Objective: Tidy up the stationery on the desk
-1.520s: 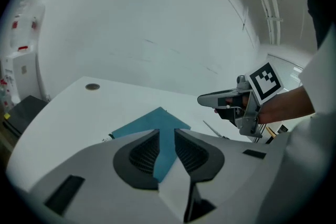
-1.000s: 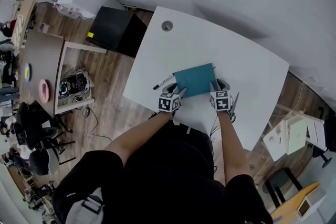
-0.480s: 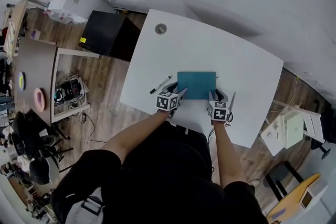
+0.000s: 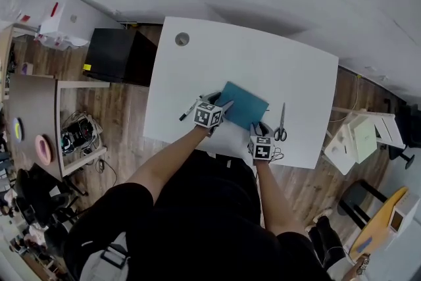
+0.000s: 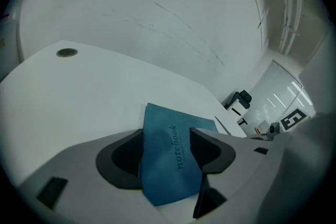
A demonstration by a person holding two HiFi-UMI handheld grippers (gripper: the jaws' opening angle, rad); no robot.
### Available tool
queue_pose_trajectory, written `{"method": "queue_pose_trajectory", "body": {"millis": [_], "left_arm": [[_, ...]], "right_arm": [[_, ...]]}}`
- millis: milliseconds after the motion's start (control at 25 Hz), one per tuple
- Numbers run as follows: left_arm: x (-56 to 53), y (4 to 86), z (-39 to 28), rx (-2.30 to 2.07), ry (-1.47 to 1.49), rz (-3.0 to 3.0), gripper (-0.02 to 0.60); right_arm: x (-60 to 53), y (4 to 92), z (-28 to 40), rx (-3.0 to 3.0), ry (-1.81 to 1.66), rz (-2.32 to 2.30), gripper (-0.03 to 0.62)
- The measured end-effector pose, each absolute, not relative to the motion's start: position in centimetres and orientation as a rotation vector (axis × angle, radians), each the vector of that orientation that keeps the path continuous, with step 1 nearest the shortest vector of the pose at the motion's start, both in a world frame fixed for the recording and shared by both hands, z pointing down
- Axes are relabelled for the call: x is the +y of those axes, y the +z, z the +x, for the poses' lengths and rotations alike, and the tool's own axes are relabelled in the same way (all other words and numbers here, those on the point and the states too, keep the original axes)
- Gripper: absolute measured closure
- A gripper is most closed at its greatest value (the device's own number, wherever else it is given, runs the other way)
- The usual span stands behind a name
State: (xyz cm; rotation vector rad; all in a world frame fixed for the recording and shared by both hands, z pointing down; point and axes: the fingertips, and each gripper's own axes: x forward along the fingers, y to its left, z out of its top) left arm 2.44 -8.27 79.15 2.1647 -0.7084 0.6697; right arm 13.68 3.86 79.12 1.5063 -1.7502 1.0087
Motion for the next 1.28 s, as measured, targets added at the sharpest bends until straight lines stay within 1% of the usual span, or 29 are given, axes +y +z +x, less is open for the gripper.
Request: {"method": "queue_pose_trajectory", "body": {"millis": [160, 320, 560, 760, 1000, 1120, 1280], "left_arm": [[-7.4, 77.8, 2.2, -0.712, 0.758, 2.259, 0.316], [-4.9, 76.9, 1.0, -0.712, 0.721, 2.194, 0.316], [-0.7, 78.8, -0.5, -0.794, 0.694, 1.995, 0.316], [-0.1, 79.6, -0.3, -0.812, 0.684, 1.957, 0.316], [-0.1, 79.7, -0.3, -0.852, 0.699, 1.956, 0.316], [-0.4, 79.9, -0.4, -0.859, 0.704, 1.953, 0.316], [-1.9, 79.6, -0.3, -0.891, 0.676, 1.947, 0.316]], "right_arm": [[3.8, 78.5, 14.6, -1.745, 0.965, 1.415, 0.464], [1.1, 77.1, 16.7, -1.771, 0.867, 1.429, 0.464], [-4.0, 76.8, 19.4, -1.830, 0.838, 1.411, 0.462], [-6.7, 77.9, 18.3, -1.890, 0.813, 1.291, 0.462], [-6.5, 78.7, 17.3, -1.922, 0.760, 1.202, 0.464], [-5.8, 78.8, 16.9, -1.948, 0.791, 1.178, 0.480], [-4.5, 78.8, 16.9, -1.956, 0.853, 1.194, 0.479]]}}
